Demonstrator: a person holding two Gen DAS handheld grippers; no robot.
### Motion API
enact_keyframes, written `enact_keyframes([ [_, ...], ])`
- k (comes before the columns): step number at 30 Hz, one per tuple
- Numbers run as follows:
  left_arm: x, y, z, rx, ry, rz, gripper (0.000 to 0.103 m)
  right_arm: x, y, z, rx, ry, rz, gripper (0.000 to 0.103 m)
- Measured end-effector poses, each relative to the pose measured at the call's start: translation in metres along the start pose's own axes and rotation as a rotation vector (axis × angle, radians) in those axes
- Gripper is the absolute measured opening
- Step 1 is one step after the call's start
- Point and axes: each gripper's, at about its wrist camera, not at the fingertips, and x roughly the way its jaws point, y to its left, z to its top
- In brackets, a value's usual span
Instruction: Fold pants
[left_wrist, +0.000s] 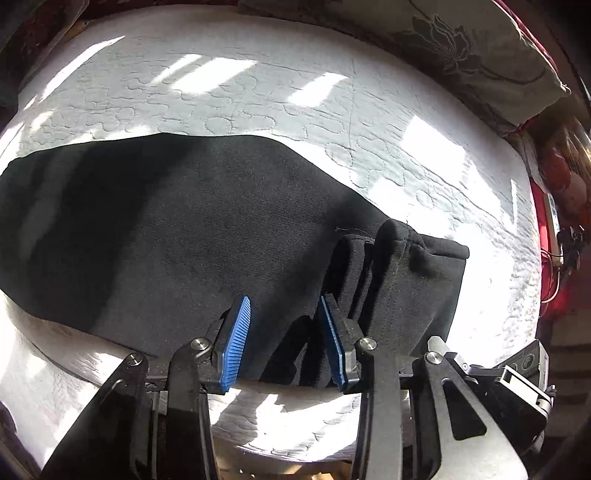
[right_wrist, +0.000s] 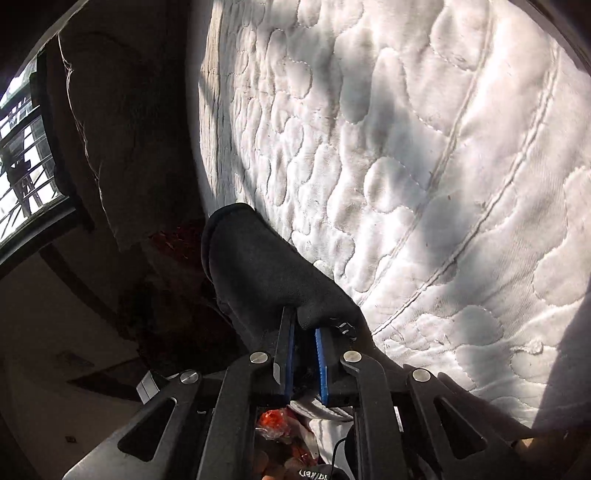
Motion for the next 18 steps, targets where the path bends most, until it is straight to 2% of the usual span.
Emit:
enact_keyframes([
  [2, -0.007, 0.005, 0.0, -0.044, 0.036, -0.118, 0.036, 0.0, 0.004, 0.002, -0.015, 0.011, -0.008, 0.014],
  [4, -0.008, 0.001, 0.0, -0.049, 0.076, -0.173, 0.037, 0.002, 0.006, 0.003, -0.012, 0.012, -0.006, 0.014],
  [8, 0.008, -0.011, -0.002, 0.002, 0.143, -0.083, 0.038, -0.001, 0.001, 0.011, 0.018, 0.015, 0.012, 0.015],
  [12, 0.004, 0.002, -0.012, -0.061, 0.119, -0.138, 0.04, -0.009, -0.01, 0.007, 0.024, 0.024, 0.021, 0.022],
  [14, 0.009, 0.004, -0.012, -0.084, 0.124, -0.172, 0.057, -0.011, -0.009, 0.007, 0.022, 0.027, 0.023, 0.024],
  [16, 0.014, 0.005, -0.012, -0.116, 0.134, -0.212, 0.058, -0.014, -0.009, 0.009, 0.021, 0.027, 0.022, 0.024],
  [18, 0.021, 0.003, -0.009, -0.131, 0.138, -0.231, 0.066, -0.01, -0.007, 0.007, 0.027, 0.025, 0.027, 0.025],
])
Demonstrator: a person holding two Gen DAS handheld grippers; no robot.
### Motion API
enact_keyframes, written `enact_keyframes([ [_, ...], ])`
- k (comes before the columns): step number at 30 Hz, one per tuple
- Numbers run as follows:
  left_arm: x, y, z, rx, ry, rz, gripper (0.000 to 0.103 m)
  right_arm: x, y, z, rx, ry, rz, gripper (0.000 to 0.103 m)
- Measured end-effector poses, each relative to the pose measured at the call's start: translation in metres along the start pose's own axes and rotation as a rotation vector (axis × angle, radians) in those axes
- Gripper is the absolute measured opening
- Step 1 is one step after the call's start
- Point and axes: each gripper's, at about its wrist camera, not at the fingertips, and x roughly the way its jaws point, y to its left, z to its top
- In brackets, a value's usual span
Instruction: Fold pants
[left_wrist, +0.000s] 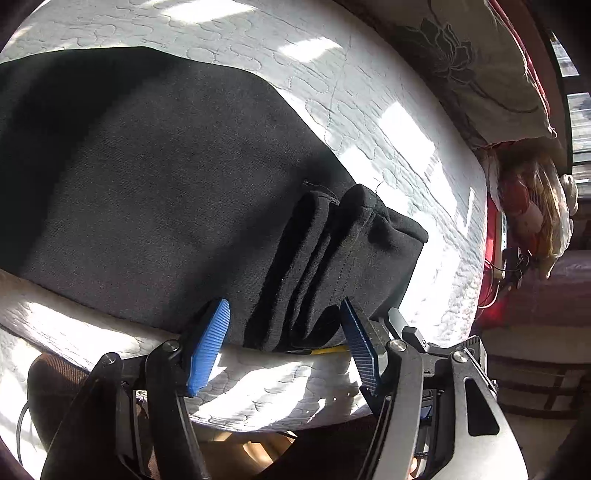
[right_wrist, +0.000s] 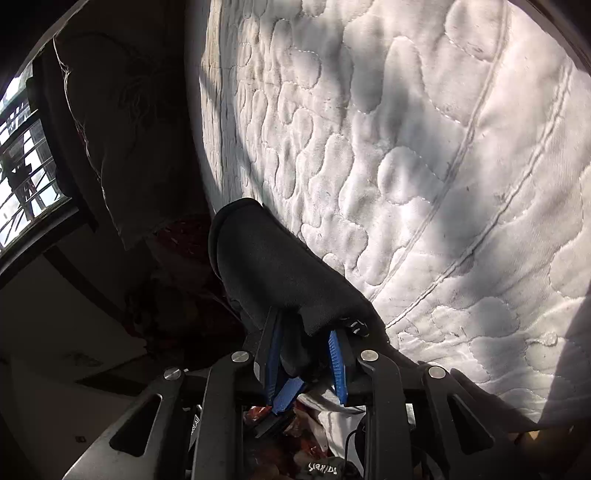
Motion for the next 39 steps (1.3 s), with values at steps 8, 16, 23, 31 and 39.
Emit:
enact_keyframes([
  [8, 0.009, -0.004, 0.003, -0.082, 0.048, -0.173, 0.067, 0.001, -0.001, -0.001, 0.018, -0.005, 0.02, 0.03],
  [16, 0.008, 0.007, -0.006, -0.14, 0.079, -0.18, 0.02, -0.003, -0.017, -0.003, 0.09, -0.019, 0.083, 0.031],
  [23, -0.013, 0.007, 0.001, -0.119, 0.03, -0.15, 0.009, -0.003, -0.013, -0.009, 0.06, -0.064, 0.055, 0.007],
  [31, 0.001, 0.017, 0.001, -0.04, -0.017, 0.02, 0.011, 0.019, -0.006, -0.03, -0.001, -0.021, 0.002, 0.01],
  [39, -0.034, 0.025, -0.007, -0.053, -0.009, -0.105, 0.012, 0.0, -0.009, -0.026, 0.029, 0.012, -0.001, 0.033],
])
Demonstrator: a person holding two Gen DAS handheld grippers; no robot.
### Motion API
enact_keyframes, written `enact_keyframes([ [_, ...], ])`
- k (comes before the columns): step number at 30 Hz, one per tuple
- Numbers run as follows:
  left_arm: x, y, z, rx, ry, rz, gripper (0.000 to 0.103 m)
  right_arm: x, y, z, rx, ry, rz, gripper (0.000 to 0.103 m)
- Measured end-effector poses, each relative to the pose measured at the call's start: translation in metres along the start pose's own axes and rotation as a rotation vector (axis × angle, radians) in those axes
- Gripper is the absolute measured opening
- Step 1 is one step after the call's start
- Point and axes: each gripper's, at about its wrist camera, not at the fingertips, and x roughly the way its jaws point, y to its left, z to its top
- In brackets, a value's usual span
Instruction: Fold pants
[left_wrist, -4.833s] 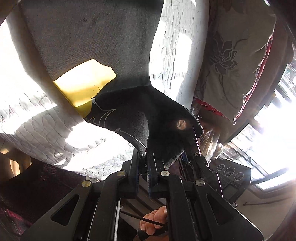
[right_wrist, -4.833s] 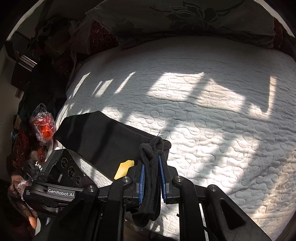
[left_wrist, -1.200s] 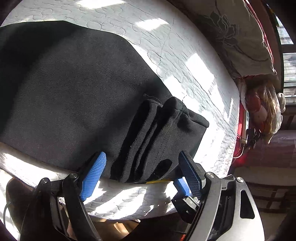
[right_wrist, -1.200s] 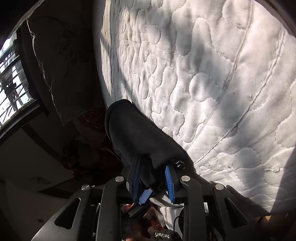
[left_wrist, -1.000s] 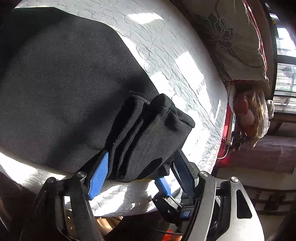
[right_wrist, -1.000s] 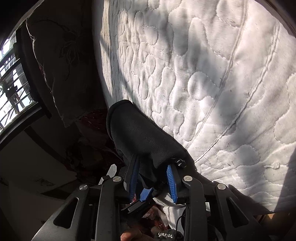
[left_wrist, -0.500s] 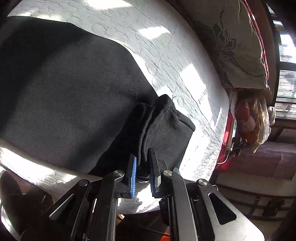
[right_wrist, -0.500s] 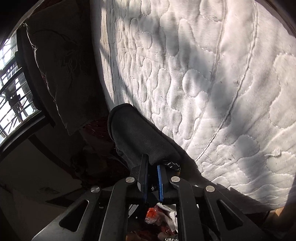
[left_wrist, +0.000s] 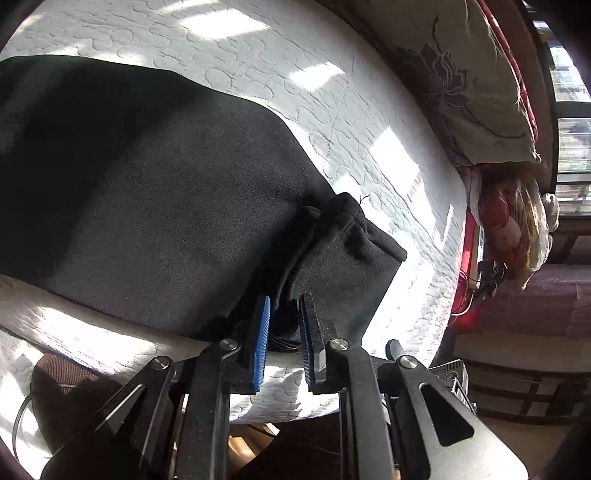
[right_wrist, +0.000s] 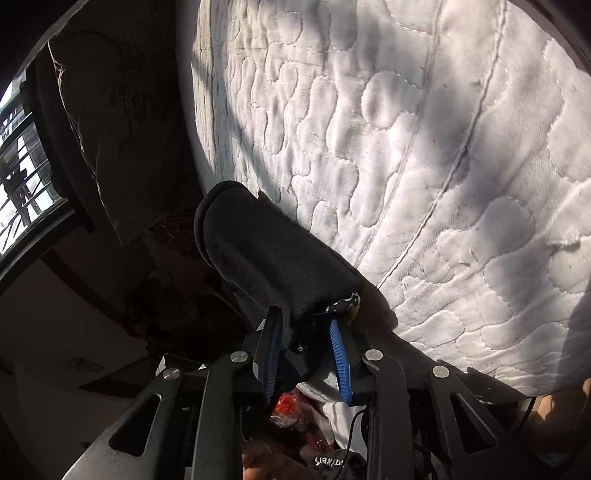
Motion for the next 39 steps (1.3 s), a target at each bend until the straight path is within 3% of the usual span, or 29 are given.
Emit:
enact_keyframes([
  [4, -0.007, -0.021, 0.008, 0.009, -0.003, -0.082, 0.012, -0.018, 0.038, -0.001, -0.163, -0.062, 0.065, 0.034],
  [8, 0.012, -0.043, 0.025, 0.046, 0.014, -0.104, 0.016, -0.003, 0.059, 0.009, -0.275, -0.096, 0.012, 0.033],
  [10, 0.032, -0.05, 0.035, 0.051, 0.012, -0.062, 0.017, 0.004, 0.056, 0.012, -0.287, -0.094, -0.011, 0.033],
  [12, 0.06, -0.046, 0.046, 0.05, 0.022, 0.037, 0.017, 0.004, 0.054, 0.019, -0.321, -0.112, -0.057, 0.032],
  [13, 0.071, -0.041, 0.049, 0.048, 0.039, 0.036, 0.017, 0.005, 0.051, 0.021, -0.341, -0.125, -0.083, 0.031],
  [17, 0.064, -0.035, 0.046, 0.051, 0.035, -0.01, 0.016, 0.01, 0.038, 0.028, -0.379, -0.127, -0.15, 0.004],
  [20, 0.049, -0.03, 0.041, 0.03, 0.061, -0.032, 0.016, 0.011, 0.036, 0.029, -0.387, -0.106, -0.146, 0.004],
  [23, 0.012, -0.023, 0.037, 0.069, 0.011, -0.016, 0.016, 0.007, 0.052, 0.029, -0.391, -0.104, -0.154, 0.013],
  [24, -0.004, -0.018, 0.038, 0.087, -0.015, -0.003, 0.016, 0.004, 0.059, 0.024, -0.418, -0.113, -0.167, 0.02],
  [28, -0.082, 0.03, 0.058, 0.08, -0.115, 0.016, 0.017, 0.008, 0.087, -0.006, -0.564, -0.103, -0.202, 0.035],
  [30, -0.12, 0.065, 0.073, 0.057, -0.151, 0.045, 0.031, 0.02, 0.099, -0.027, -0.643, -0.071, -0.233, 0.038],
  [31, -0.139, 0.087, 0.082, 0.042, -0.168, 0.063, 0.049, 0.029, 0.104, -0.038, -0.684, -0.051, -0.253, 0.04],
  [32, -0.155, 0.108, 0.089, 0.026, -0.188, 0.073, 0.059, 0.04, 0.109, -0.049, -0.726, -0.029, -0.276, 0.043],
  [33, -0.168, 0.128, 0.097, 0.012, -0.196, 0.08, 0.062, 0.051, 0.112, -0.061, -0.761, -0.009, -0.292, 0.043],
  [39, -0.176, 0.215, 0.133, -0.009, -0.028, 0.02, 0.062, 0.122, 0.123, -0.122, -0.908, 0.137, -0.381, 0.045],
])
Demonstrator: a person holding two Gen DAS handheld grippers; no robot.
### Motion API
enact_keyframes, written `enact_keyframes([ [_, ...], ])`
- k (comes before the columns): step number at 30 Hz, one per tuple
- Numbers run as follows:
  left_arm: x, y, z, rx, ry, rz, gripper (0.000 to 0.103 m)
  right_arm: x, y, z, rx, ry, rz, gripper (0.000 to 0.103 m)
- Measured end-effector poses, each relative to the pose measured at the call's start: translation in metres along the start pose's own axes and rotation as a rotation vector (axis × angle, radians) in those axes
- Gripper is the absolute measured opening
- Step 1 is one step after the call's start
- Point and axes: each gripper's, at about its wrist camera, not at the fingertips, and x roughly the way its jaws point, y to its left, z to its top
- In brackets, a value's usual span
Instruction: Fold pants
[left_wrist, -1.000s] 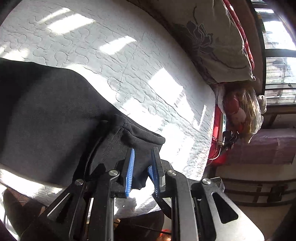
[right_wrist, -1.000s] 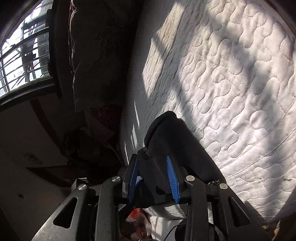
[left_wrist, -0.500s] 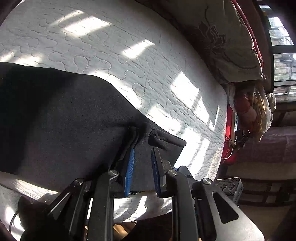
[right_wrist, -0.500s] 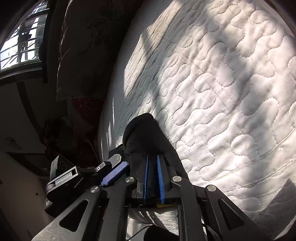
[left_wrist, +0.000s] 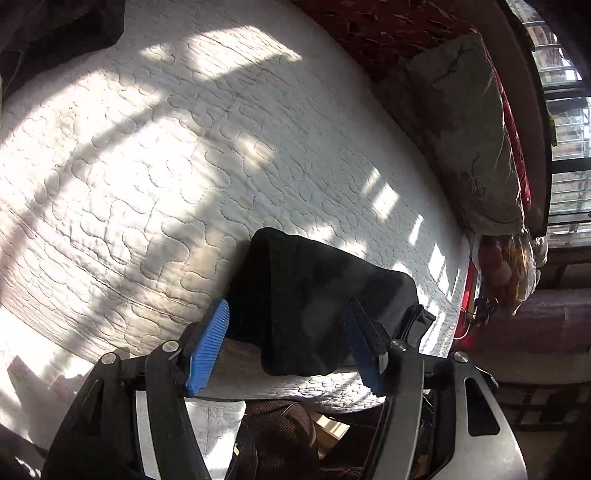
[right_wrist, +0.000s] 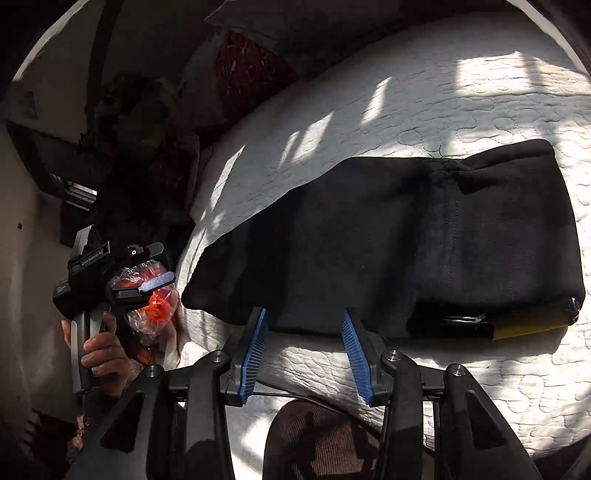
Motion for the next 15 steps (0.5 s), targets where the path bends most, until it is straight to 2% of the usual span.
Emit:
enact_keyframes([
  [3, 0.021, 0.005, 0.012, 0.075, 0.091, 0.024, 0.062, 0.025, 0.026, 0.001, -0.04, 0.046, -0.013, 0.045],
  [7, 0.048, -0.008, 0.029, 0.211, 0.195, 0.02, 0.062, 0.042, 0.057, -0.009, -0.137, 0.071, -0.077, 0.045],
  [8, 0.055, -0.013, 0.034, 0.25, 0.216, 0.017, 0.062, 0.047, 0.061, -0.002, -0.158, 0.076, -0.094, 0.046],
  [12, 0.085, -0.022, 0.045, 0.366, 0.345, -0.022, 0.062, 0.058, 0.081, -0.011, -0.205, 0.09, -0.134, 0.047],
  [13, 0.089, -0.023, 0.046, 0.397, 0.366, -0.033, 0.064, 0.057, 0.085, -0.016, -0.209, 0.092, -0.137, 0.047],
  [14, 0.089, -0.024, 0.046, 0.425, 0.384, -0.06, 0.071, 0.058, 0.087, -0.018, -0.209, 0.095, -0.141, 0.047],
  [15, 0.088, -0.025, 0.046, 0.445, 0.398, -0.098, 0.074, 0.059, 0.085, -0.02, -0.211, 0.096, -0.146, 0.048],
])
